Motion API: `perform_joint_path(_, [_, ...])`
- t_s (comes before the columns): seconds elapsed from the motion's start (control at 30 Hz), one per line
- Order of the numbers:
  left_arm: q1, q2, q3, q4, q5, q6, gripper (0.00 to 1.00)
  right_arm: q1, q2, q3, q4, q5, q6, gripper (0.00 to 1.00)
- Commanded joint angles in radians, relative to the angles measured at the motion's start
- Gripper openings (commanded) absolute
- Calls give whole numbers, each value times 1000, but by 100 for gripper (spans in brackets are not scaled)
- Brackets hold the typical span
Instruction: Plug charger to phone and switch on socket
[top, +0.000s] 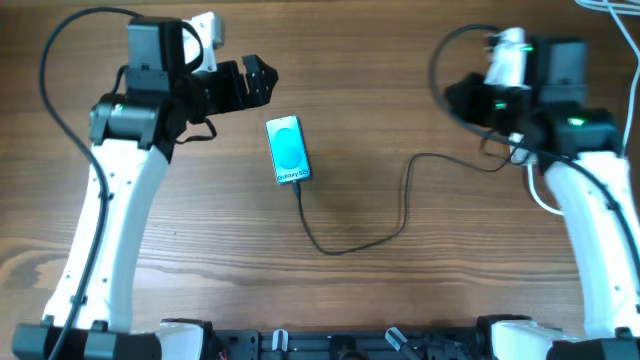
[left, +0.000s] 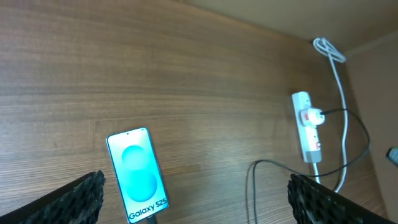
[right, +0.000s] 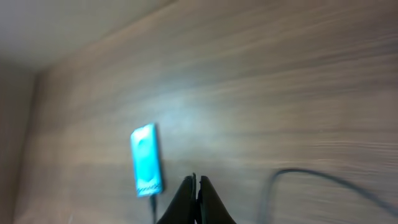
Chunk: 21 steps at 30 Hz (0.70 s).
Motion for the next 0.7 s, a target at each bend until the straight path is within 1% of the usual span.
perform_joint_path(0.0, [9, 5, 9, -1, -10, -2, 100, -174, 12, 10, -9, -39, -118, 4])
perform_joint_path(0.1, [9, 5, 9, -1, -10, -2, 100, -309, 35, 10, -3, -34, -159, 4])
perform_joint_path(0.27, [9, 5, 9, -1, -10, -1, 100, -455, 136, 8, 49, -13, -163, 4])
perform_joint_path(0.43, [9, 5, 9, -1, -10, -2, 100, -504, 294, 7, 117, 11, -162, 4])
perform_joint_path(0.67, [9, 5, 9, -1, -10, -1, 100, -510, 456, 7, 244, 0, -144, 4])
